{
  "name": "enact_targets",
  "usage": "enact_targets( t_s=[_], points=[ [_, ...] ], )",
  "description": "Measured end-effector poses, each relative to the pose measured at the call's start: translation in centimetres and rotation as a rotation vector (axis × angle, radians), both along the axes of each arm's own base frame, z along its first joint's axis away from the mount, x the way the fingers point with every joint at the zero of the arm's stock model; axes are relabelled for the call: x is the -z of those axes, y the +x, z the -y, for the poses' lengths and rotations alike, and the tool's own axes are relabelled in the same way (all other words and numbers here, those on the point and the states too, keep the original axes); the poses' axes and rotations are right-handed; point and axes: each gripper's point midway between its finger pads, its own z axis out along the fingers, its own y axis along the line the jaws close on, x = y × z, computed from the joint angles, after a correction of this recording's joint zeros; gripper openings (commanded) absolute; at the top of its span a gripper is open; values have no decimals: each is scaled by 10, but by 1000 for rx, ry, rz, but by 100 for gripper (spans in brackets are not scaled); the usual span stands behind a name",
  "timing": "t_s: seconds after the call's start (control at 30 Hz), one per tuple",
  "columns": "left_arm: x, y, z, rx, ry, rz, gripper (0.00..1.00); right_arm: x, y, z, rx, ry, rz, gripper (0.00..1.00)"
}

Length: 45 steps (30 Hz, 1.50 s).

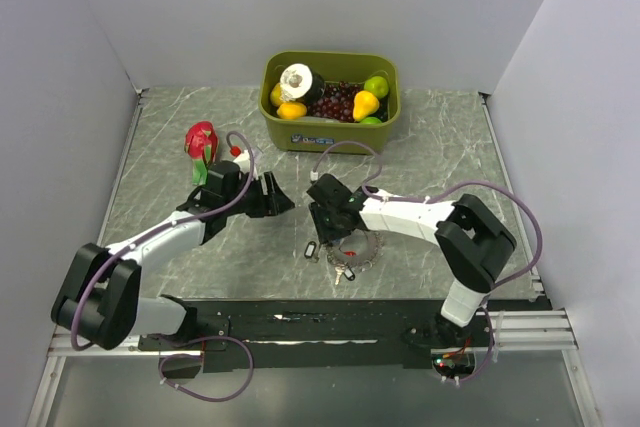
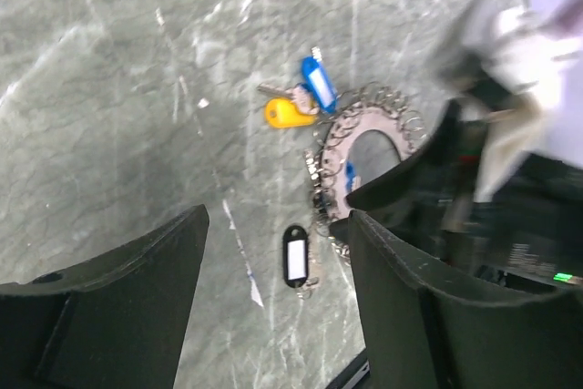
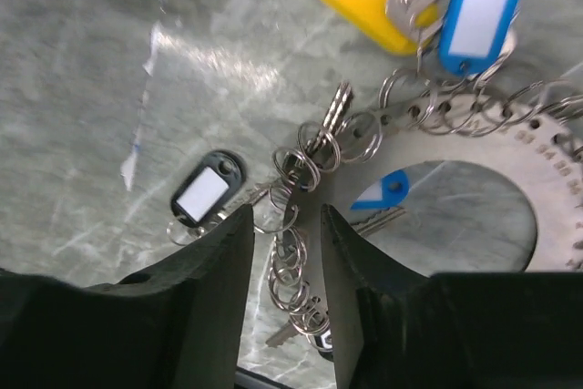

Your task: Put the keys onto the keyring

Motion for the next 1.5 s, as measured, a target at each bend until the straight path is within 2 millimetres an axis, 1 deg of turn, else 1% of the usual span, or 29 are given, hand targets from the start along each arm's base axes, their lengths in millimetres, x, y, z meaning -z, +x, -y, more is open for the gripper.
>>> enact_targets(
  t_s=[0.07, 0.13, 0.33, 0.5, 0.57, 0.63, 0.67, 0.8, 0.87, 0.9, 0.93, 0.97, 1.0, 1.03, 1.1, 1.17, 1.23, 1.3, 1.33, 1.4, 1.43, 1.5],
  points=[
    [-7, 0, 0, 1, -8, 18, 69, 5, -4, 2, -5, -20, -17, 38],
    [-7, 0, 0, 0, -9, 19, 69, 6, -8, 2, -10, -32, -24, 38],
    [1, -6, -2, 1, 2, -6, 69, 7, -11, 6, -14, -75, -5, 38],
    [1, -6, -2, 1, 2, -7, 69, 7, -15, 3, -24, -74, -8, 36],
    [2, -6, -2, 1, 2, -6, 70, 8, -15, 3, -23, -67, -11, 33],
    [4, -7, -3, 1, 2, -8, 70, 12, -17, 3, -20, -64, -15, 28],
    [5, -8, -3, 1, 4, -13, 70, 13, -18, 4, -18, -65, -17, 27],
    [9, -10, -4, 0, 9, -24, 70, 12, -18, 4, -16, -57, -15, 30],
    [9, -10, -4, 0, 8, -21, 70, 9, -19, 4, -17, -43, -9, 33],
    [9, -10, -4, 0, 8, -22, 70, 7, -21, 5, -15, -34, -6, 34],
    [10, -11, -5, 0, 9, -24, 70, 2, -22, 6, -13, -21, 0, 44],
    [11, -12, -5, -1, 9, -26, 70, -4, -23, 7, -12, -4, 11, 50],
    [11, -12, -5, -1, 9, -26, 70, -12, -24, 7, -8, 18, 27, 51],
    [12, -13, -6, 0, 10, -28, 70, -22, -24, 7, -5, 44, 47, 56],
    [13, -15, -6, 0, 10, -30, 70, -42, -22, 6, -4, 96, 90, 56],
    [15, -16, -7, -1, 12, -34, 70, -57, -19, 4, 0, 137, 126, 55],
    [15, -17, -7, 1, 10, -35, 70, -60, -17, 3, 2, 147, 138, 52],
    [14, -16, -6, 2, 6, -28, 70, -53, -18, 3, 0, 135, 128, 49],
    [13, -15, -6, 2, 5, -26, 70, -46, -19, 5, -1, 121, 116, 42],
    [13, -15, -6, 2, 3, -22, 70, -31, -23, 9, -6, 92, 90, 39],
    [14, -16, -6, 2, 4, -25, 71, -25, -26, 11, -9, 80, 75, 35],
    [16, -17, -6, 7, 1, -29, 70, -14, -30, 15, -13, 57, 51, 35]
  ],
)
